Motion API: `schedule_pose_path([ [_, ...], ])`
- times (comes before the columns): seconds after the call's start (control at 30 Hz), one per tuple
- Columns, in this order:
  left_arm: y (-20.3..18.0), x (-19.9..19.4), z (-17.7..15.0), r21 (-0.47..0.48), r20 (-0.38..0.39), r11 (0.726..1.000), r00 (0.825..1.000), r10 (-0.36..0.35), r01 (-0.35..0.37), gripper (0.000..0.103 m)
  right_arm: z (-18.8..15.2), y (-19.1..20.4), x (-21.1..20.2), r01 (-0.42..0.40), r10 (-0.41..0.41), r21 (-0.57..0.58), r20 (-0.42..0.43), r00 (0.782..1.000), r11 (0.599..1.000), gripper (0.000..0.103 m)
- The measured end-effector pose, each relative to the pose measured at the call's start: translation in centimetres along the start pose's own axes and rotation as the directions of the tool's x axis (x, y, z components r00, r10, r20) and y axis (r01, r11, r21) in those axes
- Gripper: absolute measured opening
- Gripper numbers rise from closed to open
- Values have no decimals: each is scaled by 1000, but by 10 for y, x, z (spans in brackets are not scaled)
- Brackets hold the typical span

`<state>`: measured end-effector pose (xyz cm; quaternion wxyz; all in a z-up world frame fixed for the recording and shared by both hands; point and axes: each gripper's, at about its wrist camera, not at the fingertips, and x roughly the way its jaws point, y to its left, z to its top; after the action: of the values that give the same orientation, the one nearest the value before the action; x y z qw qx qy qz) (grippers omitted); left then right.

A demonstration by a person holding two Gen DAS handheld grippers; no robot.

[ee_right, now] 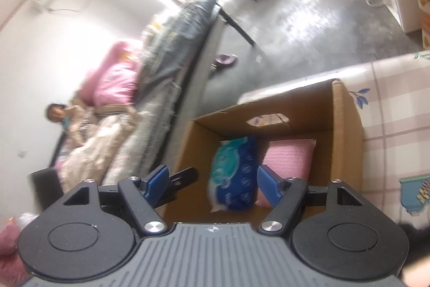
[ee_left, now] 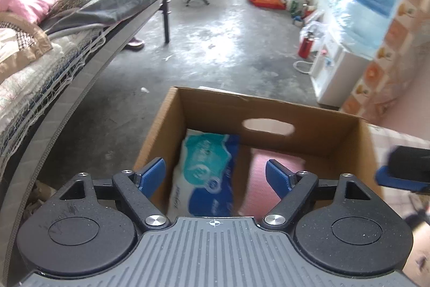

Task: Organize soft objects
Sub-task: 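Open both grippers to release the items and withdraw from the box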

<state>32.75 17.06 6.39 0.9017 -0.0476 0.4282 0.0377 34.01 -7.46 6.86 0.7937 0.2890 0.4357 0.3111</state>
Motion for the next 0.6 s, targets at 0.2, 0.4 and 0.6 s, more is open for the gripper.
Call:
schedule_pose_path([
  [0.2,-19,-57,-29,71,43,995,996,-78,74,88,-39,7,-99,-91,95,-75,48,994,993,77],
  [0.4,-40,-120,-77,156,79,977,984,-158,144,91,-93,-5,-206,-78,98,-124,164,982,989,83],
  [0.6,-71,-158,-136,225,57,946,966,-250,232,91,-155,-43,-290,-26,45,-67,309,950,997,85],
])
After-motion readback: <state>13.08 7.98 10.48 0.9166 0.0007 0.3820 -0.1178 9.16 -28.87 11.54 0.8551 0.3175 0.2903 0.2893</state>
